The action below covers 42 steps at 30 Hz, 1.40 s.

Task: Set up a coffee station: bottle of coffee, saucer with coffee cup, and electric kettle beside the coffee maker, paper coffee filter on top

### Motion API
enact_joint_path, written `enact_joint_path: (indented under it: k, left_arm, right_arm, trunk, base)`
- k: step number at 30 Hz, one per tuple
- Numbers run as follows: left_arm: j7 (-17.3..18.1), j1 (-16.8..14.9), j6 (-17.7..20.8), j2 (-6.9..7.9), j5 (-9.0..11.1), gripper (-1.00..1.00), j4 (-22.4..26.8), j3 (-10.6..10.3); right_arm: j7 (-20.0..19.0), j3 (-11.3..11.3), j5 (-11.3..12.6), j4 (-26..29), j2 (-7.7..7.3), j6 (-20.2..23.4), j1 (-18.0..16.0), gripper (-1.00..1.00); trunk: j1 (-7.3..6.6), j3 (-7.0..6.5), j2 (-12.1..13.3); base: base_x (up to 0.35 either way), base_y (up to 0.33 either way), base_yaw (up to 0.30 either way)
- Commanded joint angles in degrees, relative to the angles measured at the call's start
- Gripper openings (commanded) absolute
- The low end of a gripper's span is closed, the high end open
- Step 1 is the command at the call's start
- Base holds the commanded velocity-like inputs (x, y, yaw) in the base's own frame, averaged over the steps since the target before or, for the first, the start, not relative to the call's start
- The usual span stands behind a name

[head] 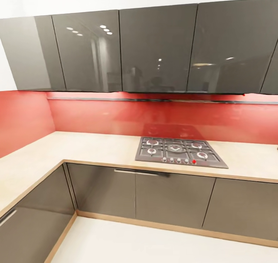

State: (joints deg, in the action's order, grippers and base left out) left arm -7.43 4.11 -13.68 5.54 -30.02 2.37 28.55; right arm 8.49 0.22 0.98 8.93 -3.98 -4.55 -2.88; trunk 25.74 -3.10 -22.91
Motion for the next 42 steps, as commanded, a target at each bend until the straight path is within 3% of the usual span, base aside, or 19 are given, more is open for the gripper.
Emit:
enact_joint_path:
  k: [1,29,42]
  left_arm:
    - [-0.2,0.0,-0.1,-0.01,-0.6,1.00,0.0,0.3]
    - [-0.2,0.0,-0.2,-0.13,-0.6,1.00,0.0,0.6]
    - [-0.2,0.0,-0.4,-0.13,-0.5,1.00,0.0,0.6]
  right_arm:
    - [0.1,0.0,0.1,-0.1,0.04,-0.2,0.0,1.00]
    - [0.1,0.0,0.2,-0.1,0.11,-0.2,0.0,1.00]
    - [-0.9,0.0,0.2,-0.1,0.17,-0.2,0.0,1.00]
  trunk:
    - [0.05,0.00,0.0]
    - [0.05,1.39,0.0]
    - [0.05,2.12,0.0]
  base:
    - [0.324,-0.107,0.000]
    - [0.325,-0.109,0.178]
    - [0.044,-0.032,0.224]
